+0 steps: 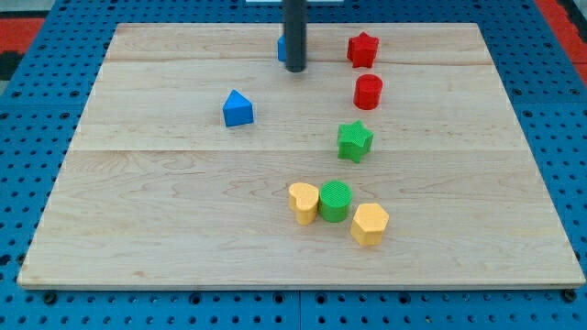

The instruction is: Push the blue cube towards the top left of the board

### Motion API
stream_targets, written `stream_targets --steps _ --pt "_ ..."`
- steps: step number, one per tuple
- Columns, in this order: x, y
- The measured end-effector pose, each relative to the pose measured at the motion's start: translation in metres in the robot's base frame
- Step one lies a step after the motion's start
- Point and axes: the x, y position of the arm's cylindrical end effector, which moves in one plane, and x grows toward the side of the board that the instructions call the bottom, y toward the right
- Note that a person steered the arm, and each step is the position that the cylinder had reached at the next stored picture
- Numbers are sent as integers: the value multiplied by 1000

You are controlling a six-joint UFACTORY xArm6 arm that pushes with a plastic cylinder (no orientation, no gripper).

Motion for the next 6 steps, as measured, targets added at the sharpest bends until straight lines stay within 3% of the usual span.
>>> stream_targets --steps 2,4,6 --pt "-43 -5" --pt "-43 -60" --pt "102 -21"
